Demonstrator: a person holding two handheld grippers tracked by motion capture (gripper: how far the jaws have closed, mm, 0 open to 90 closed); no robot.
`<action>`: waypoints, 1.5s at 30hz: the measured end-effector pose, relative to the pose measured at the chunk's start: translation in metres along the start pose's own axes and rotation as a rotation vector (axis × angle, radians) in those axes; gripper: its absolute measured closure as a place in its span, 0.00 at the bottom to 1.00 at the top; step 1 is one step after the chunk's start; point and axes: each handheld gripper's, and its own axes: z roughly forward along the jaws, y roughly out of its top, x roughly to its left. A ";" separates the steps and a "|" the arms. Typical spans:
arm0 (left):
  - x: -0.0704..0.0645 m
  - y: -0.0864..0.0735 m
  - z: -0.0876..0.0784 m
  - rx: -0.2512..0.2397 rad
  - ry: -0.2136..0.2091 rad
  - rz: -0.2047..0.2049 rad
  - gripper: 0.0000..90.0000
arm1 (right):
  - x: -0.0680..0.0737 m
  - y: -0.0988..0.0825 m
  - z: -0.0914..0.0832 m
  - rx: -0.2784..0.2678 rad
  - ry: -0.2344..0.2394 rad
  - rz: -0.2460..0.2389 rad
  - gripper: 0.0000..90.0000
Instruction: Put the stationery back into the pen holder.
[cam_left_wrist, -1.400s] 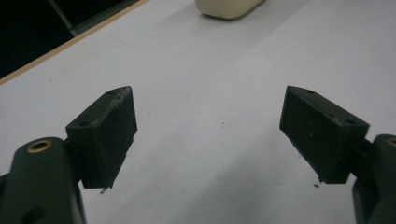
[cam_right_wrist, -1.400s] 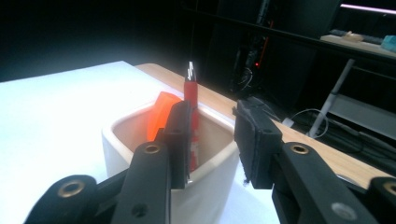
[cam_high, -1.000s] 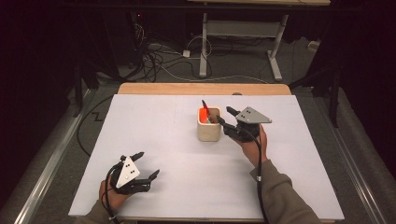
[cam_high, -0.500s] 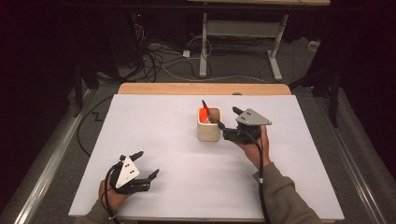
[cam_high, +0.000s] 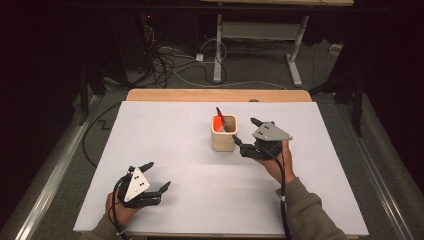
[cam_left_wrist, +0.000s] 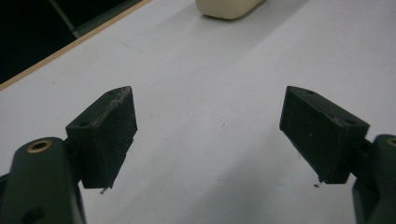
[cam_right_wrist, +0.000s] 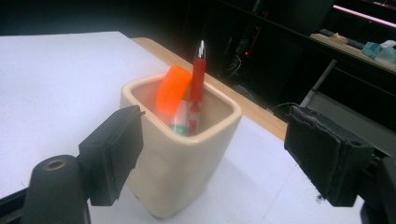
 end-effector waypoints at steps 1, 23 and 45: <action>0.000 0.000 0.000 0.000 -0.001 0.001 0.21 | 0.000 0.000 -0.001 -0.002 0.004 0.002 0.23; -0.002 0.002 0.000 0.002 -0.003 0.016 0.21 | 0.001 -0.003 -0.030 0.005 0.036 -0.031 0.23; -0.003 0.002 0.001 0.006 -0.010 0.021 0.21 | 0.005 -0.008 -0.059 -0.010 0.044 -0.064 0.23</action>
